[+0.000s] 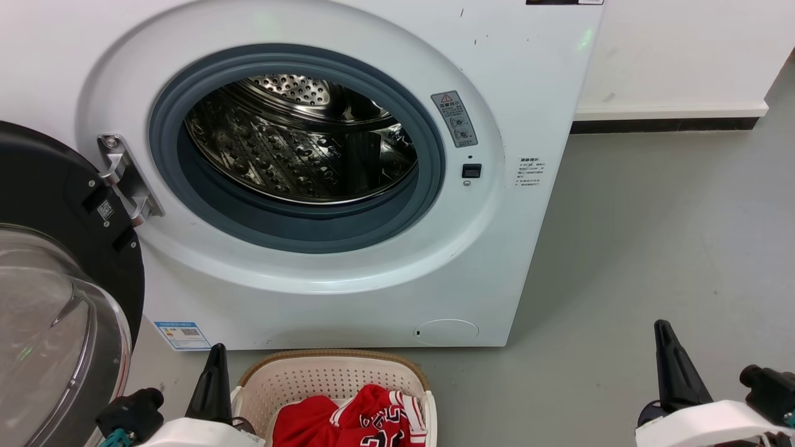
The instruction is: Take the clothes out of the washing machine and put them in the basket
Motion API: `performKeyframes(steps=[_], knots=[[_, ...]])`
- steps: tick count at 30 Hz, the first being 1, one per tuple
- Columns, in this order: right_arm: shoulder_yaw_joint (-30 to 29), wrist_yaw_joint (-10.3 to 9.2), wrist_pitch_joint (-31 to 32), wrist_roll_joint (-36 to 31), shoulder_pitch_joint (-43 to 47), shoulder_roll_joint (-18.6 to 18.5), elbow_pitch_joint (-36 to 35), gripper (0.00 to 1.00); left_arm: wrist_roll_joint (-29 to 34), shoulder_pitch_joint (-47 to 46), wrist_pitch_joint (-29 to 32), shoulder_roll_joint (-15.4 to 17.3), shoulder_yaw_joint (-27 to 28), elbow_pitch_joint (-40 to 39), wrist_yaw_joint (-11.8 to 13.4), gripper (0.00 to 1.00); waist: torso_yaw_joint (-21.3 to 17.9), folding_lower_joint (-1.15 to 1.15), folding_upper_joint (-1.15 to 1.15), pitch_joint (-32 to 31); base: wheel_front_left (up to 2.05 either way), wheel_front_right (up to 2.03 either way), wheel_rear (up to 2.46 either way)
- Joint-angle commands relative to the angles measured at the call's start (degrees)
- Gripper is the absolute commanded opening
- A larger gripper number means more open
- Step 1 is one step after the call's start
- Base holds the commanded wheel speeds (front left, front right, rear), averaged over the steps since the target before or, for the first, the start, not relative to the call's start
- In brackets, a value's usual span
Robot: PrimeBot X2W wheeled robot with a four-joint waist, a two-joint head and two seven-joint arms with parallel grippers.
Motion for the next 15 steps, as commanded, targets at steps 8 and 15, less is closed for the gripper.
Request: performKeyframes(steps=[8,15], knots=[[-0.3,0.0,1.7,8.7,-2.7,-0.5,0.0,0.0,-8.2,-2.4,1.8,0.1,0.7,-0.2,-0.7,0.0,0.1,0.0,0.0,0.0,0.0,0.0,0.0],[-0.5,0.0,3.2,15.2,-3.5,-0.6,0.5,0.0,-14.4,-3.2,3.3,0.1,1.0,0.2,-0.9,0.0,0.2,0.0,0.0,0.0,0.0,0.0,0.0]])
